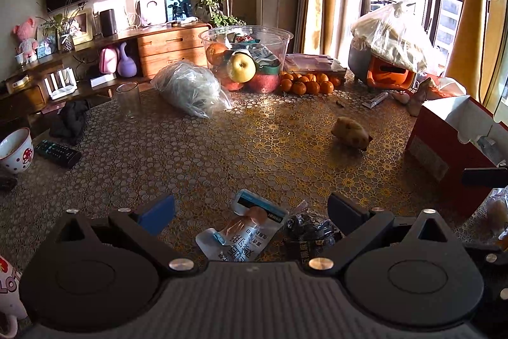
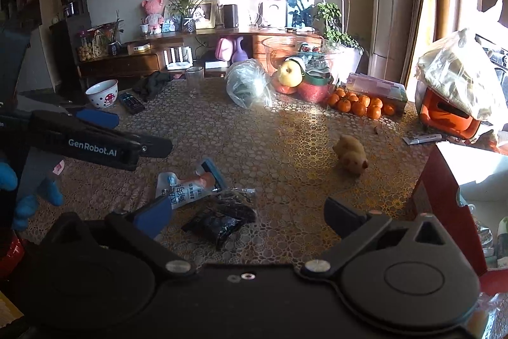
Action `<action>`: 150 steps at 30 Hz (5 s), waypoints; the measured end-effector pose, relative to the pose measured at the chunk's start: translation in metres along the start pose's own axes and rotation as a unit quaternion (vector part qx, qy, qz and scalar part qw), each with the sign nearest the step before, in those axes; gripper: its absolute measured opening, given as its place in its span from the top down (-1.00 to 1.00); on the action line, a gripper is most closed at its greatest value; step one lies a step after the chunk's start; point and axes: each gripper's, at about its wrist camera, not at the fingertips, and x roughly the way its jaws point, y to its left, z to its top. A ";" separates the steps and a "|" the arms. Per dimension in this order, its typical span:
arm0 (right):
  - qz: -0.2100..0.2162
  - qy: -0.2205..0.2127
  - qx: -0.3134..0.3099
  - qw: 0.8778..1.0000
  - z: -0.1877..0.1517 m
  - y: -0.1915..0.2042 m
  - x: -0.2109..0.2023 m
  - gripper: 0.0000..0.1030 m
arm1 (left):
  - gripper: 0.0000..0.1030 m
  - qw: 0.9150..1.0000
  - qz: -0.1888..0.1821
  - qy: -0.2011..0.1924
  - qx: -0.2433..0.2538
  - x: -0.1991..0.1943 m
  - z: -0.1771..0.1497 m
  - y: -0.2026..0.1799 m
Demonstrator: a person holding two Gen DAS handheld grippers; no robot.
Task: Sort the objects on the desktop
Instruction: 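Approach white pouch with left tool while right tool approaches black packet, then grasp white pouch with left tool while right tool grasps black packet, then carry white pouch with left tool while right tool carries black packet to box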
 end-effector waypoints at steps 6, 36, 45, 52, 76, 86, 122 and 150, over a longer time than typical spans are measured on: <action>0.003 0.010 -0.005 1.000 -0.006 0.011 0.018 -1.00 | -1.00 1.000 0.001 -0.007 0.022 0.008 -0.017 0.010; 0.008 0.091 -0.020 0.996 -0.034 0.024 0.114 -0.88 | -1.00 0.991 -0.081 0.033 0.104 0.124 -0.048 0.022; 0.012 0.103 -0.013 0.994 -0.037 0.023 0.131 -0.75 | -1.00 0.989 -0.104 0.048 0.094 0.144 -0.049 0.027; 0.014 0.108 -0.010 0.994 -0.038 0.021 0.137 -0.58 | -0.99 0.989 -0.107 0.043 0.096 0.150 -0.046 0.024; 0.025 0.107 -0.005 0.994 -0.037 0.016 0.127 0.00 | -0.33 0.990 -0.100 0.036 0.094 0.143 -0.042 0.014; 0.016 0.103 0.001 0.995 -0.038 0.008 0.113 0.05 | -0.32 0.992 -0.085 0.047 0.077 0.132 -0.043 0.012; -0.034 0.026 0.062 0.997 -0.032 -0.047 0.020 0.05 | -0.22 0.998 -0.053 0.030 0.032 0.050 -0.024 -0.050; -0.094 -0.017 0.088 0.992 -0.034 -0.102 -0.067 0.05 | -0.21 0.990 -0.127 -0.012 0.059 -0.011 0.022 -0.151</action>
